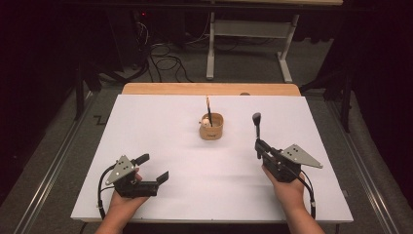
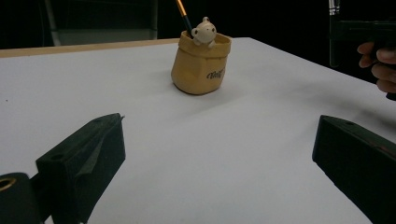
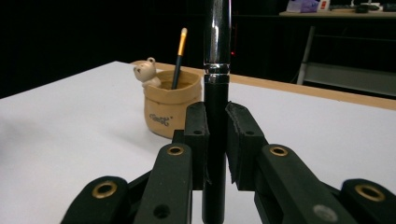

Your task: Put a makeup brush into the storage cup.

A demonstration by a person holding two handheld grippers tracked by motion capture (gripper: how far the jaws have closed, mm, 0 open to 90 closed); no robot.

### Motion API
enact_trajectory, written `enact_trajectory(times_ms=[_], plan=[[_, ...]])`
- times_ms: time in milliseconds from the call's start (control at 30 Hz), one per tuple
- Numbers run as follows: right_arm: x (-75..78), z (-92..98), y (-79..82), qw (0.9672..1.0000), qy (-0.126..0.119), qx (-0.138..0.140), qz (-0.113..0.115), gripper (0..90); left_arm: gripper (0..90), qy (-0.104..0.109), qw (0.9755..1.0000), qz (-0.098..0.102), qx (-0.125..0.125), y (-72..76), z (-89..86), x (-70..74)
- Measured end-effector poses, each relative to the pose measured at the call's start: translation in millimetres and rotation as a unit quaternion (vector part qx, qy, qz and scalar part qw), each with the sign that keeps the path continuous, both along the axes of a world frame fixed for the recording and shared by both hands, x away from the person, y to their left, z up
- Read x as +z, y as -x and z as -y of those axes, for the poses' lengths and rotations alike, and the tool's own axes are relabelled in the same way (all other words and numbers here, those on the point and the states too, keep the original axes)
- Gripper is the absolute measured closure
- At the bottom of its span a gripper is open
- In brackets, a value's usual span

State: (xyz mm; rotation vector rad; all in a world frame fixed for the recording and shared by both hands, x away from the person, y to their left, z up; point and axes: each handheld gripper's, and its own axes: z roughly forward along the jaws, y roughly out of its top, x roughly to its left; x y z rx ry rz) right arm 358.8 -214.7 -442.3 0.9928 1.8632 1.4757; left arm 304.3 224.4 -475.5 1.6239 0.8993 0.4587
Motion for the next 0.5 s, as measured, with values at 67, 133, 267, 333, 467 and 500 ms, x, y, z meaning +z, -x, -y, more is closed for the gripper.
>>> enact_trajectory(times_ms=[67,133,267,333,467,500], plan=[[1.3,-5.4,-1.0,1.0000,-0.002,0.007,0.002,80.7,3.4,-0.001,1.0000,-0.001,0.000,0.2,-0.4,0.1],[1.9,-11.0,-1.8,0.9999,-0.003,0.014,0.004,80.7,3.4,-0.001,1.0000,0.000,0.000,0.0,-0.1,-0.1],[3.4,-21.7,-3.1,0.9997,-0.003,0.026,0.005,80.7,3.4,0.004,1.0000,0.000,-0.005,0.8,2.0,1.0],[4.3,-27.0,-3.0,0.9994,-0.004,0.034,0.007,80.7,3.4,0.006,1.0000,0.003,-0.007,2.0,3.9,2.8],[5.6,-37.5,-1.8,0.9988,-0.002,0.049,0.012,80.7,3.4,0.007,0.9999,0.008,-0.012,3.0,7.7,6.5],[5.9,-39.9,-1.7,0.9985,-0.002,0.053,0.013,80.7,3.4,0.007,0.9999,0.010,-0.012,3.2,8.9,7.4]])
